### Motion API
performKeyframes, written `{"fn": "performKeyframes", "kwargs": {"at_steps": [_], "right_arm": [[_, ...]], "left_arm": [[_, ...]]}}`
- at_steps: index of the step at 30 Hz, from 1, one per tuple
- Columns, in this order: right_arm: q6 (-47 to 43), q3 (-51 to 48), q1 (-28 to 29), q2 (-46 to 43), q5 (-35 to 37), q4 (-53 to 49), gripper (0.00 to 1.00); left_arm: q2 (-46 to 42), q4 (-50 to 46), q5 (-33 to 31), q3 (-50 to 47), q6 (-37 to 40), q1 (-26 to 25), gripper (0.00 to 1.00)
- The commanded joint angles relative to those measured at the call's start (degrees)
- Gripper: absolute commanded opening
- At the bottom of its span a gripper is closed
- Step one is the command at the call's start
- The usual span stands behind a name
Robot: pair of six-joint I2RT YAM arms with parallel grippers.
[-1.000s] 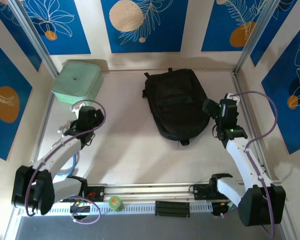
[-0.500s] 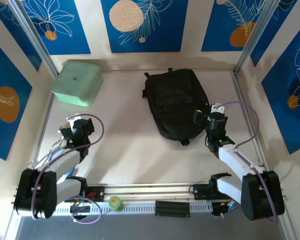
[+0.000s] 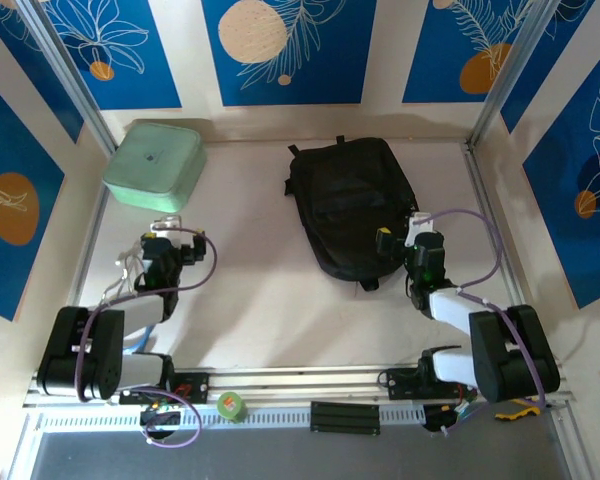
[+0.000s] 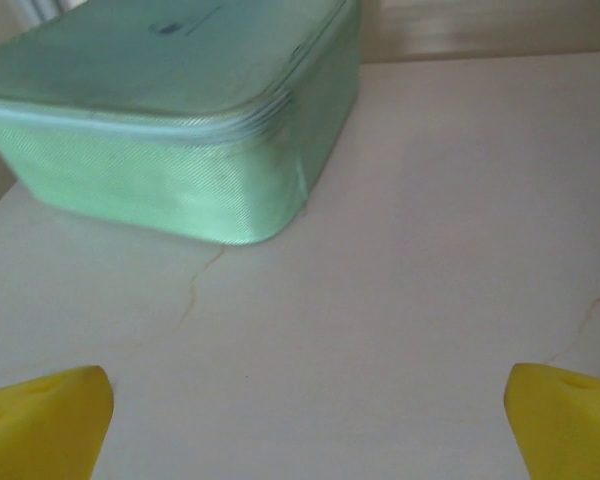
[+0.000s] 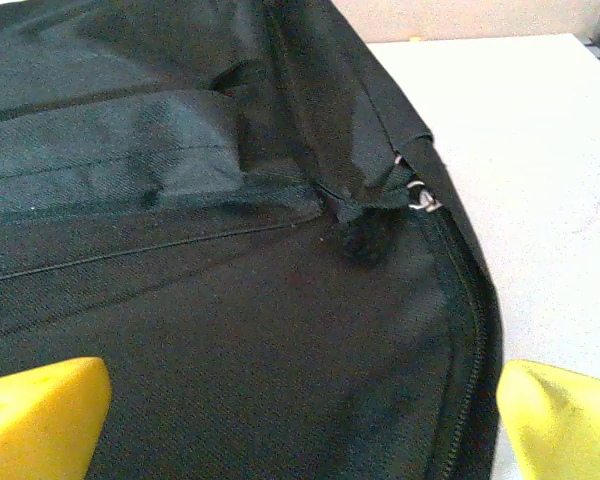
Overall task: Pack the student bag
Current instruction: Reset both arms
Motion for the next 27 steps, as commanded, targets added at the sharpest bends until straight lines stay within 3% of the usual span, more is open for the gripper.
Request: {"fn": "performKeyframes", "kwargs": {"at_steps": [1, 5, 9, 14, 19, 21, 27], "right_arm": [[-3.6, 0.0, -0.5, 2.0, -3.9, 8.9, 0.99], [-3.2, -0.8, -3.0, 7.3, -6.9, 16.1, 0.99], [-2.4, -0.9, -4.9, 10.5, -10.4, 18.8, 0.99], [-1.4, 0.1, -5.7, 13.7, -10.4, 19.6, 0.99], [1.0, 6.2, -6.3, 14.0, -7.5, 8.1, 0.99], [1.0, 5.9, -6.4, 14.0, -7.7, 8.7, 0.99], [1.0, 5.9, -6.5, 14.1, -7.9, 8.8, 0.99]], "left_arm": [[2.4, 8.8, 3.8, -1.5, 2.4, 0.8, 0.99], [10.9, 22.8, 7.9, -4.1, 2.8, 1.0, 0.99], [16.8, 31.5, 5.9, -5.5, 2.3, 1.0, 0.99], [15.0, 25.2, 4.3, -3.7, 1.7, 1.0, 1.0], [14.7, 16.7, 3.8, 0.6, 1.7, 1.0, 1.0], [14.4, 10.9, 3.4, 3.3, 1.5, 1.0, 1.0], [14.5, 10.9, 2.2, 3.6, 1.5, 0.7, 1.0]]}}
